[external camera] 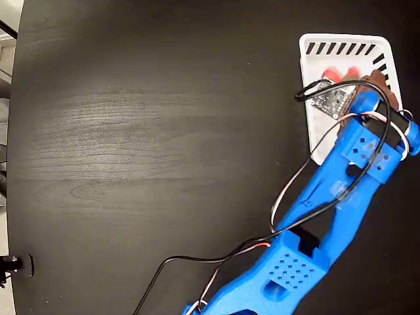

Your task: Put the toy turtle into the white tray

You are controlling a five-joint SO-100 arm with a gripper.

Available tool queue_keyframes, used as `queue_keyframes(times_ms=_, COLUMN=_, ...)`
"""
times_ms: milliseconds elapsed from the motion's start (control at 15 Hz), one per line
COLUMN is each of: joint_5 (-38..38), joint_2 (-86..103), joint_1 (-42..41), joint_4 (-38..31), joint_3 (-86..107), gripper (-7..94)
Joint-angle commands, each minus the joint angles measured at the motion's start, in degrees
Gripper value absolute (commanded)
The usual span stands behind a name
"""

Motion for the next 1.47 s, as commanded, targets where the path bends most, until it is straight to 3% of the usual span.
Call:
queue_keyframes(times_ms=0, joint_5=-1.0, joint_2=3.3, joint_1=1.5, joint_4=0.3, joint_3=-1.9, gripper=58)
queue_keyframes(times_ms=133, joint_5=-1.1, joint_2=5.3, joint_1=1.8, joint_4=0.8, joint_3=-1.1, gripper=58)
queue_keyframes(times_ms=200, joint_5=-0.4, joint_2=8.5, joint_1=1.7, joint_4=0.1, joint_3=1.8, gripper=50)
queue_keyframes(times_ms=333, joint_5=3.4, joint_2=18.3, joint_1=0.7, joint_4=-3.3, joint_3=9.5, gripper=8)
queue_keyframes(times_ms=400, joint_5=4.6, joint_2=23.2, joint_1=-0.4, joint_4=-3.7, joint_3=13.1, gripper=-1)
queue_keyframes(times_ms=600, joint_5=7.5, joint_2=36.7, joint_1=-6.0, joint_4=-6.3, joint_3=23.9, gripper=-1)
queue_keyframes(times_ms=867, joint_5=9.9, joint_2=61.3, joint_1=-16.6, joint_4=-21.4, joint_3=55.8, gripper=0)
queue_keyframes(times_ms=1400, joint_5=10.5, joint_2=113.1, joint_1=-33.0, joint_4=-38.0, joint_3=114.0, gripper=0)
